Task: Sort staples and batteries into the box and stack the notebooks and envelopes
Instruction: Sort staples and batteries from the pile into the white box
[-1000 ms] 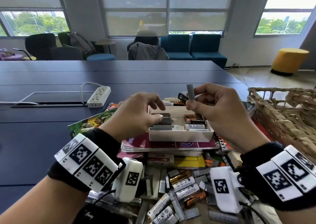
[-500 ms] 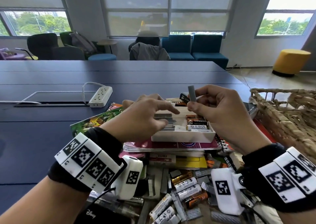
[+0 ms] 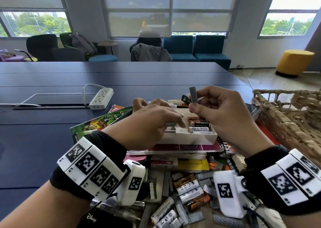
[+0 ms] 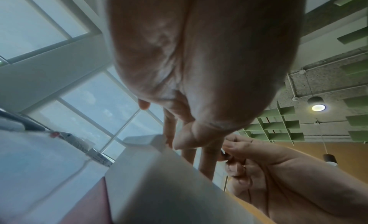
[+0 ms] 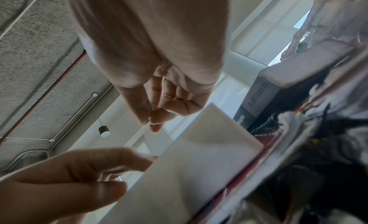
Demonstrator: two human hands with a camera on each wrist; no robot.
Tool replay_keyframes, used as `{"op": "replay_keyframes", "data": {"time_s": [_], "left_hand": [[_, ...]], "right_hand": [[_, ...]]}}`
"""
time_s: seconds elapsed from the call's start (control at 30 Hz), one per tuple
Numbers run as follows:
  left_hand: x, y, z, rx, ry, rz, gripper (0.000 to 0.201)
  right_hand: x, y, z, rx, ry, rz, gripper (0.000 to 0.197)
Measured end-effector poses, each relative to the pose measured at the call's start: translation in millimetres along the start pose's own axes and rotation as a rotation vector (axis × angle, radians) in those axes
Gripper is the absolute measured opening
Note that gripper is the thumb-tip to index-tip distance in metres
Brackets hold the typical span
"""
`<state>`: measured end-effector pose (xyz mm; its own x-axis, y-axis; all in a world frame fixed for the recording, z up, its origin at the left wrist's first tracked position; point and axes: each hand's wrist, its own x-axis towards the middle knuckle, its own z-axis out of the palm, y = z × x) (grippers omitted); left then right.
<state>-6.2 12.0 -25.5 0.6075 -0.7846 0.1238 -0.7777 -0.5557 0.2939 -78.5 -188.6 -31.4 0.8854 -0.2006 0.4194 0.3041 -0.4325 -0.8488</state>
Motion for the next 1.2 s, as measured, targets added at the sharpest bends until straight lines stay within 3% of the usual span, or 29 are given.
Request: {"op": "replay_keyframes", "data": {"time_s": [0.1, 0.33, 0.47, 0.67, 1.03, 1.2], "left_hand": [[3, 1, 1, 0.03, 0.038, -0.018, 0.055], [4, -5, 0, -0.127, 0.162, -0.02, 0.058], [5, -8, -3, -0.174, 0.311, -0.111, 0.046], [1, -14, -6, -0.253, 0.415, -0.196, 0.021], [-2, -16, -13, -0.289, 0.339, -0.252, 0.025], [-5, -12, -16, -0.234, 0.302, -0.234, 0.026]], "right_hand": [[0, 0, 0, 0.003, -0.002, 0.003, 0.018], [1, 2, -1, 0.007, -0.03, -0.007, 0.019], [1, 4, 0, 0.037, -0.068, 0.02, 0.019], [2, 2, 5, -0.035, -0.128, 0.023, 0.021], [10, -10, 27, -0.386, -0.117, -0.098, 0.011], [7, -7, 31, -0.598, -0.33, -0.056, 0.015]]}}
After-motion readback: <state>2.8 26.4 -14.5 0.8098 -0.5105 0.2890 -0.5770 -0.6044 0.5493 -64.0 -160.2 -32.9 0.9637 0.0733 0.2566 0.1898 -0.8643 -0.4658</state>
